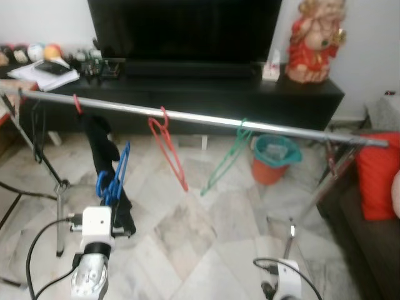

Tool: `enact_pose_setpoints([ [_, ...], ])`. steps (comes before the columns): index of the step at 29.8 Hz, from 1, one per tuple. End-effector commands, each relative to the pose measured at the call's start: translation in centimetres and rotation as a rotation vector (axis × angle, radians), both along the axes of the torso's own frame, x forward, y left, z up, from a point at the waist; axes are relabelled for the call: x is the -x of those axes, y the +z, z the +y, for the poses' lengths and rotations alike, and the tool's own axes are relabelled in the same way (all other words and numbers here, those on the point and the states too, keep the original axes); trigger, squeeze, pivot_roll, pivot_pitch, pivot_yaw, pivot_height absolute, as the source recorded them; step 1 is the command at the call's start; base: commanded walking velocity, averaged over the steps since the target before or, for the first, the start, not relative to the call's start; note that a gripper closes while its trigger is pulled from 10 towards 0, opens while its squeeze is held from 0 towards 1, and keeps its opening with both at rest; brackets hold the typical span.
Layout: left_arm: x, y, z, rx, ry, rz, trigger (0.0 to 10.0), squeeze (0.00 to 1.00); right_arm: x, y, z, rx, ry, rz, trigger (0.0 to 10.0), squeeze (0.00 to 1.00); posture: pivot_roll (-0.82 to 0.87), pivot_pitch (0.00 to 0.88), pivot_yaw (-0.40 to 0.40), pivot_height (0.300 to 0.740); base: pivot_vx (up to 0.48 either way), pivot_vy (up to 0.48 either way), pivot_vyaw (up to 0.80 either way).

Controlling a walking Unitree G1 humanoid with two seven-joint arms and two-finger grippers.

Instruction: Hang hanger

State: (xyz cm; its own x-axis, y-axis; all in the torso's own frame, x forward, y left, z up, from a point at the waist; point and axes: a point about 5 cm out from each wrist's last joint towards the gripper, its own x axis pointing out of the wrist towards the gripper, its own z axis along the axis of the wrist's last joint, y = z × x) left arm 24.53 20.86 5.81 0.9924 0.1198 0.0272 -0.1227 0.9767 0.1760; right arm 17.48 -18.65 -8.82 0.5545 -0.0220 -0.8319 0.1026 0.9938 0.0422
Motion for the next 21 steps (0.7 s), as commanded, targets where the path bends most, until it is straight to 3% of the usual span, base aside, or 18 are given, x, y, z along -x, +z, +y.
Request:
enact_pose_setpoints([
  [1, -0.1, 0.26, 0.14, 0.011, 0.009, -0.003, 10.0, 0.0, -0.39, 0.17, 0.14, 0.0, 0.005, -0.014, 10.0, 0.0, 0.04, 0.0, -0.047, 0.74, 0.292, 0.0, 0.52],
  [21, -0.48, 0.6, -0.04, 0.015, 0.002, 0.003, 10.0, 0.0, -0.44, 0.18, 0.14, -0.006, -0.013, -0.012, 10.0, 0.0, 0.04, 0.0, -0.052, 0.74, 0.304, 0.0, 0.0],
])
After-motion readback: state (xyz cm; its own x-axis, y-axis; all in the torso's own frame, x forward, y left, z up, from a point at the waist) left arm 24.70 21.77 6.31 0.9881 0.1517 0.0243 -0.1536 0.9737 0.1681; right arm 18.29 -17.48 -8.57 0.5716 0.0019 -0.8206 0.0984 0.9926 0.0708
